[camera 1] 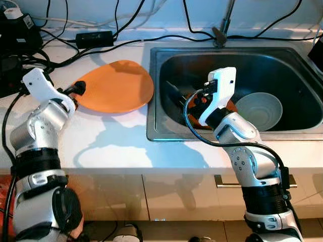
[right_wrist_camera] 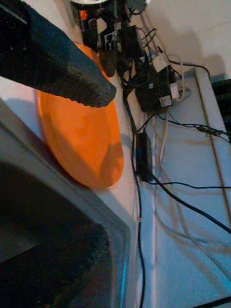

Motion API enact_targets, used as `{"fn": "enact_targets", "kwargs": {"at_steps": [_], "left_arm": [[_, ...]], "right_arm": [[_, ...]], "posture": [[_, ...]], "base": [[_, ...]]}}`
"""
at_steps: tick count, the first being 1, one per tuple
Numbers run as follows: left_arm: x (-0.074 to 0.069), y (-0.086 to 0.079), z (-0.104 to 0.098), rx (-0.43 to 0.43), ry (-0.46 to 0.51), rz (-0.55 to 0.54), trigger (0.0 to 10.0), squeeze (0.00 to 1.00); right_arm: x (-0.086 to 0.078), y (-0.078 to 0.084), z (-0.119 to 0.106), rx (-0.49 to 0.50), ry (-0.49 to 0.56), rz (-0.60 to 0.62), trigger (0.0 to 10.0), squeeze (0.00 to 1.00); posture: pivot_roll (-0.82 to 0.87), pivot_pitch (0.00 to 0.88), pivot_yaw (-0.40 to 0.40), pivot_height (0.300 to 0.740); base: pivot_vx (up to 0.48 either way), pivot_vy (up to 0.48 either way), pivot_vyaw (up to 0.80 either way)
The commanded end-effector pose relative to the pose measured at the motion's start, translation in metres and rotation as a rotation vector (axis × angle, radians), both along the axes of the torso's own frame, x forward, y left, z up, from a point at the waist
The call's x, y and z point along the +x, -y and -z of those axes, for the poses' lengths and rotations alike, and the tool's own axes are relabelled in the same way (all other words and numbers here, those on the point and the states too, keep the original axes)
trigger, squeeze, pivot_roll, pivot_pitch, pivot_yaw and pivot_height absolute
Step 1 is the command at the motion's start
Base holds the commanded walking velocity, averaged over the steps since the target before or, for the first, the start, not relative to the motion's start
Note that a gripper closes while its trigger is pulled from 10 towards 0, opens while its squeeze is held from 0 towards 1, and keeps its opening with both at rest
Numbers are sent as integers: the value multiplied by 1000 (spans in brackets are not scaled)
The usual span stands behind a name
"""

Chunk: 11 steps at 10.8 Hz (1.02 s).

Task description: Kitchen organization

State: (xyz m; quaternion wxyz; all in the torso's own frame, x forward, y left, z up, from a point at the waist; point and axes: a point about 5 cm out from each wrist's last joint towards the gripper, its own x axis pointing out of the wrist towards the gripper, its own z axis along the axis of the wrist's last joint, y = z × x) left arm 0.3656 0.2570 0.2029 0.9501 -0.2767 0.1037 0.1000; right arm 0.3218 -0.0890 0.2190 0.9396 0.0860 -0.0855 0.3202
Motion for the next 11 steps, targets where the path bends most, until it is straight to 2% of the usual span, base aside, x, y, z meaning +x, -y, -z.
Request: {"fn": "enact_targets", "kwargs": {"at_steps": [1,3,5,7,9,10,11], "left_arm": [[0,10,16,-59,-83,38,10000,0],[2,30,19,-203,-103,119,10000,0],[1,52,18,-304,-119,236,10000,0],[-2,67,22,-358,-149,301,10000,0],[-8,82,26,-372,-177,407,10000,0],[-16,96,34,-408,-211,474,10000,0],[-16,95,36,-419,-215,463,10000,0]], "right_arm": [[-3,0,-8,26,38,-3,10000,0],[-5,-2,-7,20,18,-35,10000,0],[-7,-3,-7,18,17,-49,10000,0],[-7,-3,-7,16,14,-49,10000,0],[-7,-2,-6,13,14,-45,10000,0],[-7,-3,-7,-4,27,-51,10000,0],[-7,-4,-6,-8,24,-59,10000,0]], "posture": [[133,88,55,740],[131,93,54,740],[132,94,56,740],[131,96,59,740],[132,96,61,740],[129,97,61,740],[129,98,60,740]], "base": [[0,0,0],[0,0,0],[0,0,0],[0,0,0],[0,0,0],[0,0,0],[0,0,0]]}}
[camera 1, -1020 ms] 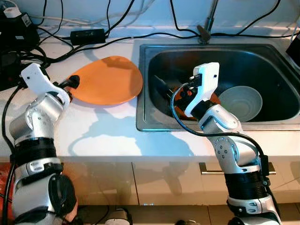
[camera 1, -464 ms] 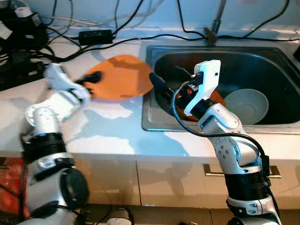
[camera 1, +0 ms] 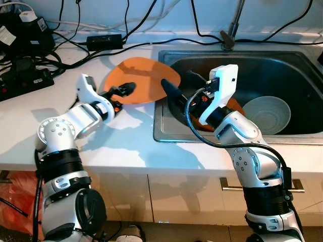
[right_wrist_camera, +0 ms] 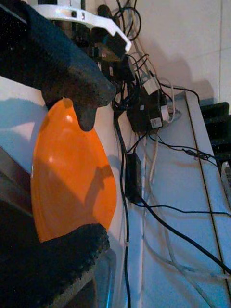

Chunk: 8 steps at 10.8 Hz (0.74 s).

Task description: Kitchen organization

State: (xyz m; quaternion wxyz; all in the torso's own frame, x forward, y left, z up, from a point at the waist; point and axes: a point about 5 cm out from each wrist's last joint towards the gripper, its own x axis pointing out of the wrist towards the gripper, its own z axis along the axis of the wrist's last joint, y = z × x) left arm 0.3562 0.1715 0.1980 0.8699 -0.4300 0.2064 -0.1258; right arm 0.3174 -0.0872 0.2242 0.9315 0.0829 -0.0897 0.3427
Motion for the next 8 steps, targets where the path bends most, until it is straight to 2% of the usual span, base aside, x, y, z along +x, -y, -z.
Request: {"fn": "enact_targets", "kwargs": {"at_steps": [1,3,4,5,6,8], "left_arm": [[-6,6,32,20,-151,38,10000,0],[-8,3,33,21,-162,26,10000,0],[-6,0,34,12,-155,-6,9098,0],[-6,-2,34,7,-157,-14,9098,0],[-6,-3,35,-9,-154,-17,0,0],[-6,-3,35,-21,-160,-28,0,0]], "right_arm": [[-2,-1,3,-37,-7,0,10000,0],[6,8,14,-126,-58,80,10000,0],[8,12,19,-135,-86,104,10000,0],[8,13,21,-140,-91,105,10000,0],[8,12,22,-148,-95,100,10000,0],[8,11,23,-153,-99,96,10000,0]], "posture": [[130,100,60,740],[130,100,61,740],[129,101,62,740],[129,101,62,740],[128,101,61,740],[129,101,59,740]], "base": [[0,0,0],[0,0,0],[0,0,0],[0,0,0],[0,0,0],[0,0,0]]}}
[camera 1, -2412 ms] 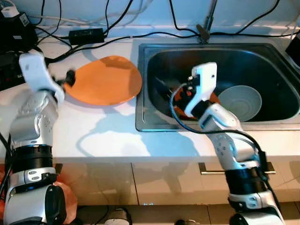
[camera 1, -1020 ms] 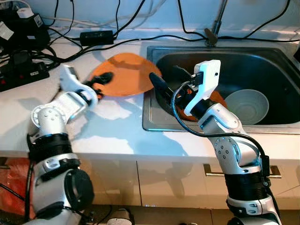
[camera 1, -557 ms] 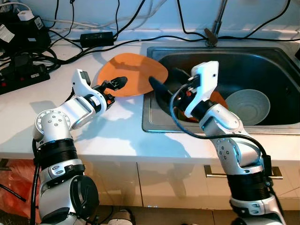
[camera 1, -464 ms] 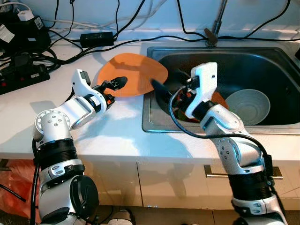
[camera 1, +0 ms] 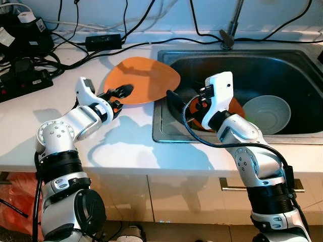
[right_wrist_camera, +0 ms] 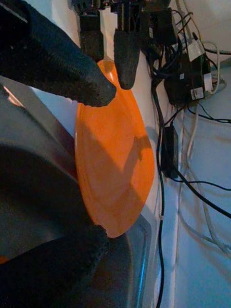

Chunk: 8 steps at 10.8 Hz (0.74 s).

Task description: Kitchen organization

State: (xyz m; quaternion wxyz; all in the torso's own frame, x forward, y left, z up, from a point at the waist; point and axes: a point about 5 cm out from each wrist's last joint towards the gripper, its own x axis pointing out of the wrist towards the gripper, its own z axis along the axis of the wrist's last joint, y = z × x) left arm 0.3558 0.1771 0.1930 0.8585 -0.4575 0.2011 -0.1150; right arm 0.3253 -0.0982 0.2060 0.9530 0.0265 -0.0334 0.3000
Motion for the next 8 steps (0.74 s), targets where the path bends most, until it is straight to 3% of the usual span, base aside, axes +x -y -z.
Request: {"fn": "enact_targets", "kwargs": {"at_steps": [1,8], "left_arm": [[-6,3,30,26,-149,6,0,0],[-6,2,30,21,-141,-14,0,0]], "right_arm": [[0,0,6,-17,-25,0,10000,0],[0,1,8,-18,-36,-3,10000,0]], "posture": [[129,100,60,740],[128,99,54,740]], "base": [[0,0,0],[0,0,0]]}}
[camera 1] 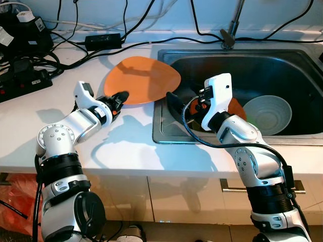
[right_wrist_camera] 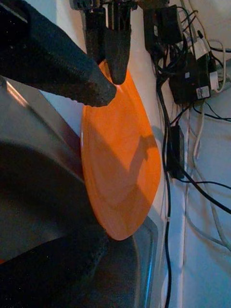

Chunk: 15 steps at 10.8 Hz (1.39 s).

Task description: Kitchen organization

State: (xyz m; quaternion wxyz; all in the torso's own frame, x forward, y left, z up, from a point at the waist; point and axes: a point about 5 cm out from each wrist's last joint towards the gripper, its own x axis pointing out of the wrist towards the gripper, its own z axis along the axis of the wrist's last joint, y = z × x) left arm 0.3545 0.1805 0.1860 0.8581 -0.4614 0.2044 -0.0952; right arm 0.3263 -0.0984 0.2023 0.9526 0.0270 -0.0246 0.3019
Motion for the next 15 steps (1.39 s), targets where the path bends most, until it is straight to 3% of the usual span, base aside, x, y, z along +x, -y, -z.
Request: {"fn": "enact_targets", "kwargs": {"at_steps": [1,7,9,12,14,15], "left_arm": [[-5,4,24,19,-116,13,0,0],[-2,-2,23,33,-73,-8,0,0],[-1,-8,22,146,9,-34,0,0],[0,-12,12,106,210,-79,0,0],[-2,-4,-5,47,344,-36,0,0],[-3,-3,-15,10,422,-32,0,0]], "right_arm": [[0,1,4,-14,-19,1,10000,0],[0,1,5,-14,-20,2,10000,0],[1,0,5,-14,-20,1,10000,0],[1,1,4,-10,-16,2,10000,0],[6,8,-1,46,-19,53,10000,0],[10,14,-6,145,-35,92,10000,0]], "posture": [[127,100,53,740],[126,92,53,740],[128,88,51,740],[125,89,50,740],[123,94,48,740],[126,96,45,740]], "base": [[0,0,0],[0,0,0],[0,0,0],[0,0,0],[0,0,0],[0,0,0]]}}
